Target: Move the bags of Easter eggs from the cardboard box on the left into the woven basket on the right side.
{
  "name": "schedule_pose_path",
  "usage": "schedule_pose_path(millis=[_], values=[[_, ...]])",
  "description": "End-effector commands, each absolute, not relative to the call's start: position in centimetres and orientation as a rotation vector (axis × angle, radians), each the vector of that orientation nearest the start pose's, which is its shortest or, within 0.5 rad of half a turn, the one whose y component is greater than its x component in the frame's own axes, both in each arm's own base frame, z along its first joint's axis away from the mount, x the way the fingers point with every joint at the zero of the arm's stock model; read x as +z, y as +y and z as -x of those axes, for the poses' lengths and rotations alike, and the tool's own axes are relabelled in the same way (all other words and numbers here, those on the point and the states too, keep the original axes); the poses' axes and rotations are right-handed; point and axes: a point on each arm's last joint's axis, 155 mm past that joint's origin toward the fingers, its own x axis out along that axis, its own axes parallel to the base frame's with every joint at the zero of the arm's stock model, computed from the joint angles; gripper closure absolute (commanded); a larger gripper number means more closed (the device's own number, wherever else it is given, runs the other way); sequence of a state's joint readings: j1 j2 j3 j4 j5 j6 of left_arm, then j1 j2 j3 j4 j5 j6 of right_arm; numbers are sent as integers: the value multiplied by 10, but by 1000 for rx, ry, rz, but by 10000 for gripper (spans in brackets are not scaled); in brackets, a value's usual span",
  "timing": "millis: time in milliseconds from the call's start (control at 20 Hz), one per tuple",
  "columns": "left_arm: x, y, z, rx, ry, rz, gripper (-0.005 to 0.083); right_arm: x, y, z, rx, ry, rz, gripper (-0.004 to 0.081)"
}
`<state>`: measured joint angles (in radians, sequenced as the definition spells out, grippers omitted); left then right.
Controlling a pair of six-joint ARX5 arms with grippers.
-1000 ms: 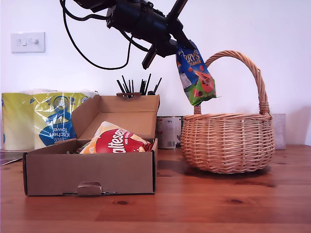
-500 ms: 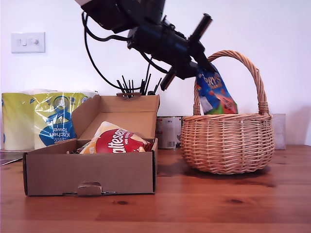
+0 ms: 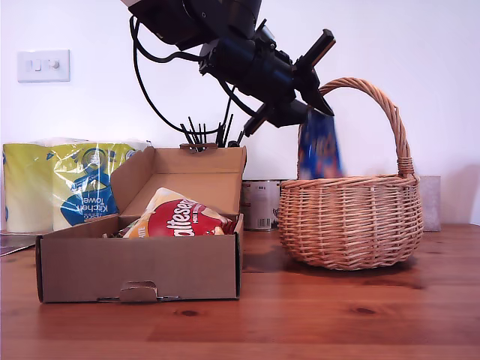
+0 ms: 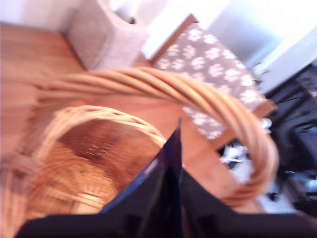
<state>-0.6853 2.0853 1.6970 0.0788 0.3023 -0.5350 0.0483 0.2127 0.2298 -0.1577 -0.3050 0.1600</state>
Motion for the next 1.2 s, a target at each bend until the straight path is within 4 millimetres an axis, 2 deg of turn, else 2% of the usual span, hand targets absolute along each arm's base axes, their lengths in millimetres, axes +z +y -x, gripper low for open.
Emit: schedule_pose_path(millis=[0,250,350,450,550,750,1000,1150], values=[[216,-438,-458,-850,550,378,529,198,69,-243,352,147,-175,782],[218,-432,-464,-841,476,244,530,198,70,-243,357,147,-175,782],[221,-425,-462,-848,463,162,596,198,70,-243,357,147,-175,783],[221,-413,-454,-857,478,50,699,198,70,-243,356,147,-175,783],[222,-393,-445,-859,507,-70,783,198,70,-243,356,148,-175,783],[218,-344,-417,-881,608,-317,797,198,70,-243,356,148,-175,782],[182,-268,-371,-977,819,-667,797,198,70,-243,358,148,-176,782],[168,-240,-364,-970,927,-672,797,199,70,-243,358,145,-175,782]])
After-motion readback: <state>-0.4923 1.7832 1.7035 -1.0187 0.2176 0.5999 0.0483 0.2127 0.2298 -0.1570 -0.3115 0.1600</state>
